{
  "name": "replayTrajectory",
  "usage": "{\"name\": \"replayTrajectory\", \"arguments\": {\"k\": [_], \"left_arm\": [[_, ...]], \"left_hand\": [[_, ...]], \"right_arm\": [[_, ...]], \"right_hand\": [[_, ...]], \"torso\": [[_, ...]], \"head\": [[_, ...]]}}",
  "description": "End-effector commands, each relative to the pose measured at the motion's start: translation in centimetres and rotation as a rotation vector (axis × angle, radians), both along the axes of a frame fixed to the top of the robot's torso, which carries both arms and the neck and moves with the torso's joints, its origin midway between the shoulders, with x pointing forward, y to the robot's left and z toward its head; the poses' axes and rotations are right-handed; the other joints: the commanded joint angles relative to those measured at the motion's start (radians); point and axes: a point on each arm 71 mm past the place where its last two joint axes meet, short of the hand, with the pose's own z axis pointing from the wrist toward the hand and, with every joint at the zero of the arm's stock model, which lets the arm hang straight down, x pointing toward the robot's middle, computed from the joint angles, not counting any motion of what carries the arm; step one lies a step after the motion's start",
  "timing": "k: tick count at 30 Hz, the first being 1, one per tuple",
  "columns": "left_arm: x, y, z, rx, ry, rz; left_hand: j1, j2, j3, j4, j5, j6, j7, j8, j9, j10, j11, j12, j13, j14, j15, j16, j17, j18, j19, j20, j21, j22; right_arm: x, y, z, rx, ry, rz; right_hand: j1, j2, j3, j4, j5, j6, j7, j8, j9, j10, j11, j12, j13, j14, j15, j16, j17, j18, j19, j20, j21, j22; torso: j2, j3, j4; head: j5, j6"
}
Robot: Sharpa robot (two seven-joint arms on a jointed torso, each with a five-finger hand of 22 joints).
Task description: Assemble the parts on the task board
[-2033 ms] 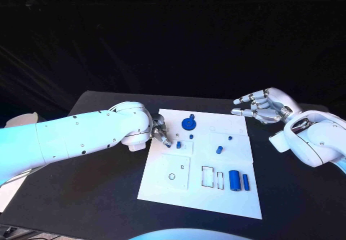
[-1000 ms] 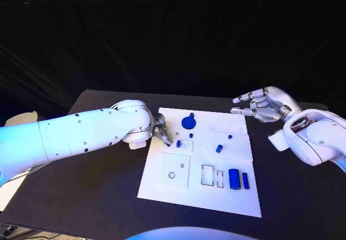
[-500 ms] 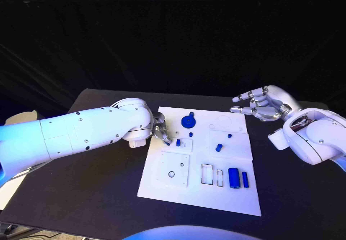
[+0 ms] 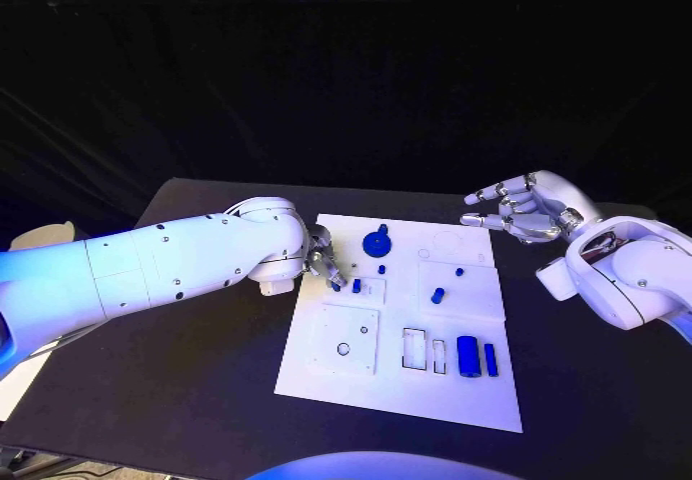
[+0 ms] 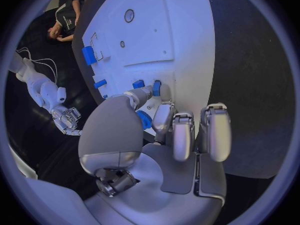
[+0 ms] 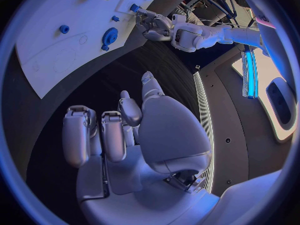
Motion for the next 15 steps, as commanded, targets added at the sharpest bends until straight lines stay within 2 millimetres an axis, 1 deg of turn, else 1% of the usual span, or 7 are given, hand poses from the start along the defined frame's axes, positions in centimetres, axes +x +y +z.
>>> {"name": "replayTrajectory", "arguments": {"k": [1,11,15], "left_arm": [[-0.6,-0.24,-0.95,0.028,0.058,-0.003],[-0.53,-0.26,-0.97,0.03,0.058,-0.003],[-0.48,-0.16,-1.0,0.033,0.061,-0.002]], "left_hand": [[-0.011,0.0,-0.005,0.005,0.003,0.021,-0.016,-0.002,0.002,0.004,0.0,0.005,0.002,0.104,-0.008,0.003,0.263,-0.012,0.081,-0.009,0.004,0.198],[-0.021,-0.003,-0.012,0.007,0.003,0.024,-0.018,0.0,0.001,0.006,-0.001,0.008,0.006,0.104,-0.009,0.003,0.263,-0.013,0.082,-0.009,0.005,0.199],[-0.046,-0.013,-0.038,0.017,0.002,0.032,-0.02,0.002,0.001,0.01,-0.002,0.012,0.011,0.104,-0.01,0.003,0.263,-0.014,0.083,-0.01,0.007,0.202]], "right_arm": [[-0.08,0.15,-0.02,-0.006,-0.002,0.016],[-0.08,0.16,-0.02,-0.006,-0.002,0.016],[-0.07,0.16,-0.02,-0.006,-0.002,0.015]], "right_hand": [[0.001,0.006,-0.005,-0.001,0.002,0.005,0.002,-0.002,0.002,-0.006,0.0,-0.005,-0.001,0.074,-0.001,-0.003,0.141,0.01,-0.006,0.002,-0.004,-0.001],[0.001,0.006,-0.006,-0.001,0.002,0.005,0.002,-0.002,0.002,-0.007,0.0,-0.006,-0.001,0.074,-0.001,-0.003,0.141,0.01,-0.007,0.002,-0.005,-0.002],[0.001,0.006,-0.006,-0.001,0.002,0.005,0.002,-0.002,0.002,-0.007,0.0,-0.006,-0.001,0.074,-0.001,-0.003,0.141,0.01,-0.007,0.002,-0.005,-0.002]], "torso": [[0.0,-0.0004,0.0],[0.0,-0.0005,0.0003],[0.0,-0.0005,0.0009]], "head": [[-0.001,0.0],[0.0,-0.001],[-0.001,-0.001]]}}
